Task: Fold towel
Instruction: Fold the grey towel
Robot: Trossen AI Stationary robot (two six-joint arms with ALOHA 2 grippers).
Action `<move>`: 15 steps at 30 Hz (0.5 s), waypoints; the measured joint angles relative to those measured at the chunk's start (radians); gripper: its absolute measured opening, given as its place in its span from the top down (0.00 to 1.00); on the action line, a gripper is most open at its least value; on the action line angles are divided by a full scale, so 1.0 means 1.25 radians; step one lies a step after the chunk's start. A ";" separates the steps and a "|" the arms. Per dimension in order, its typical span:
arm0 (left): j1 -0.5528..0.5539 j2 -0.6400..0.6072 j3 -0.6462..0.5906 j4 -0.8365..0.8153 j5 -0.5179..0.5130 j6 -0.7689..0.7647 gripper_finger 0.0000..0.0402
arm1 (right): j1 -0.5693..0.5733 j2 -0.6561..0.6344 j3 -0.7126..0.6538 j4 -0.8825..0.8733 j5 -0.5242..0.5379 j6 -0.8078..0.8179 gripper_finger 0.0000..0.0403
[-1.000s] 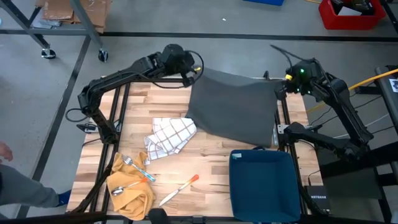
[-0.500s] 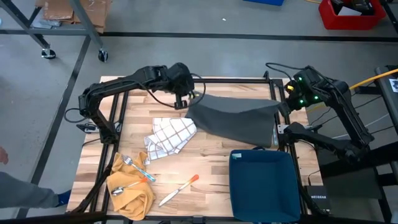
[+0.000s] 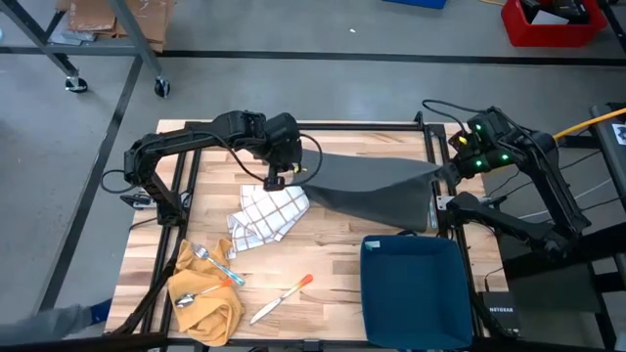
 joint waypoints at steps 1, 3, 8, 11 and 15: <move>0.000 0.000 0.000 -0.006 0.003 0.000 1.00 | 0.000 -0.004 0.000 0.000 -0.013 0.001 1.00; 0.000 0.000 0.000 -0.012 0.005 -0.001 1.00 | 0.000 -0.013 0.000 0.000 -0.025 0.002 1.00; 0.000 0.000 0.000 -0.030 0.020 0.003 1.00 | 0.000 -0.040 0.000 0.000 -0.024 0.018 1.00; 0.000 0.000 0.000 -0.022 0.021 0.014 1.00 | 0.000 -0.053 0.000 0.000 0.036 0.021 1.00; 0.013 0.005 0.000 0.013 0.000 0.049 1.00 | 0.000 -0.053 0.000 0.000 0.182 0.033 1.00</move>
